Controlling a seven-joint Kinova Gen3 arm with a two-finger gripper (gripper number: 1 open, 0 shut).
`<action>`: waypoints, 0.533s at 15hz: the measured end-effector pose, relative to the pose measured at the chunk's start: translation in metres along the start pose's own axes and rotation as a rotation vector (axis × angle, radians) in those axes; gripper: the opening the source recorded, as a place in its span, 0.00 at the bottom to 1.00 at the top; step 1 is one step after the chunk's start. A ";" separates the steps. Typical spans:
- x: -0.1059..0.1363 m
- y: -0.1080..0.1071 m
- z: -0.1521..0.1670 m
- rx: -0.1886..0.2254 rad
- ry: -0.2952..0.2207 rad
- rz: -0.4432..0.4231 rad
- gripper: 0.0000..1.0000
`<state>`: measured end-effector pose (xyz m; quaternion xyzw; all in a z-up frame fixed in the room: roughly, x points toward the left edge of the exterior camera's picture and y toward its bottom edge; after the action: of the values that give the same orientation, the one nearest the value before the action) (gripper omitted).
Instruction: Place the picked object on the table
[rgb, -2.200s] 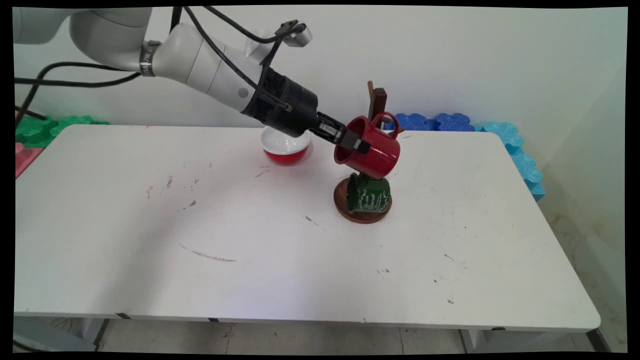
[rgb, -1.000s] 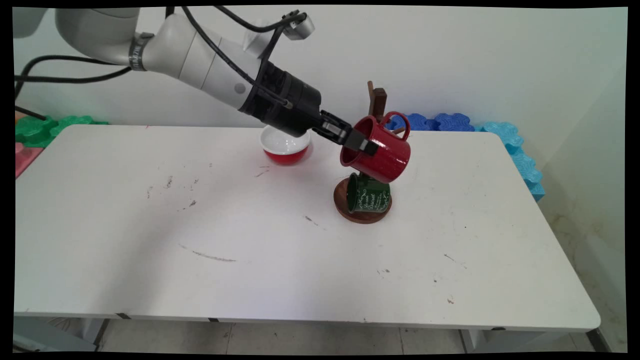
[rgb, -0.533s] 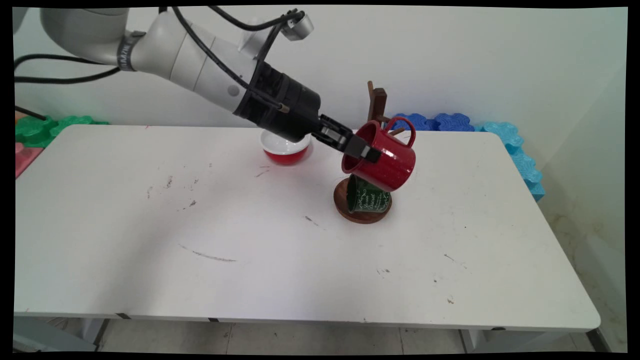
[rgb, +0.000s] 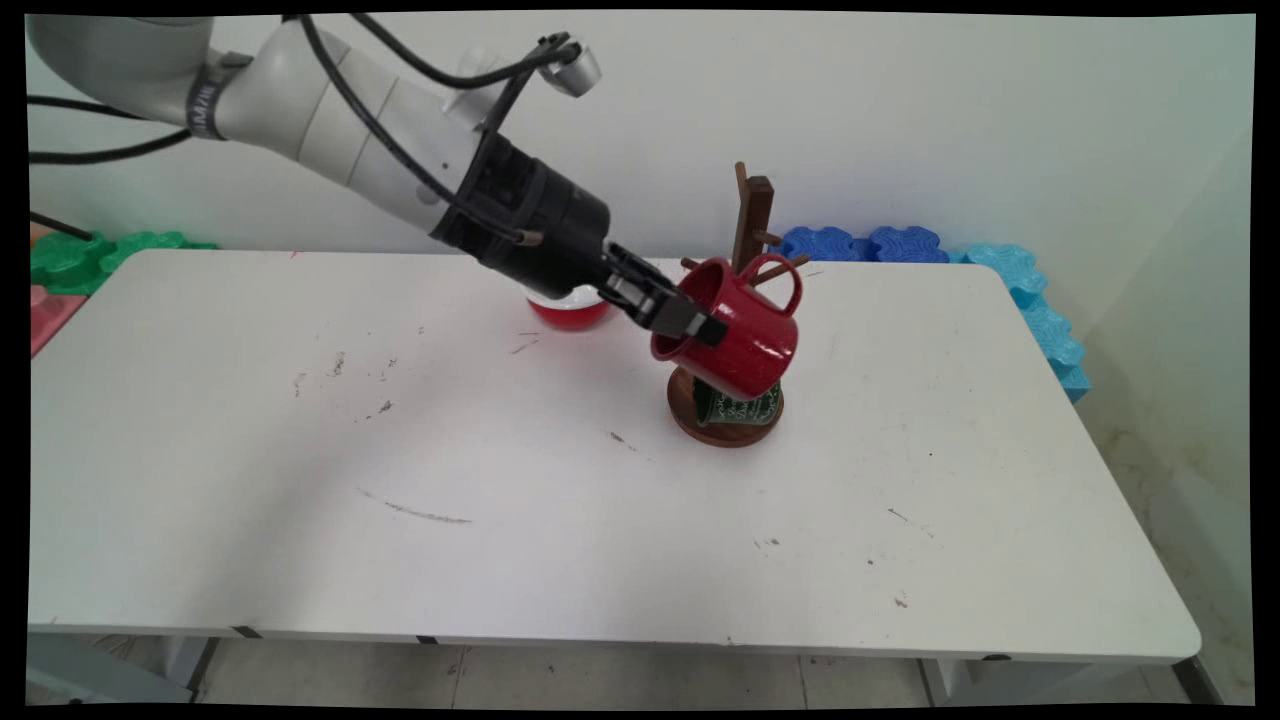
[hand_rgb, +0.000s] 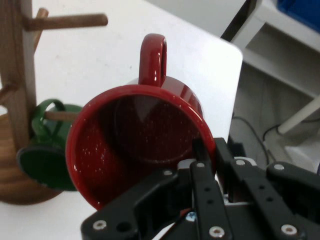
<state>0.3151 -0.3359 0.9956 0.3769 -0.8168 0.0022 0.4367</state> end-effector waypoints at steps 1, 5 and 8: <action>-0.001 -0.001 -0.003 0.007 -0.011 0.013 0.00; -0.005 -0.005 -0.014 0.031 -0.055 0.056 0.00; -0.009 -0.009 -0.024 0.052 -0.095 0.095 0.00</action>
<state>0.3414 -0.3289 1.0010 0.3485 -0.8533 0.0262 0.3870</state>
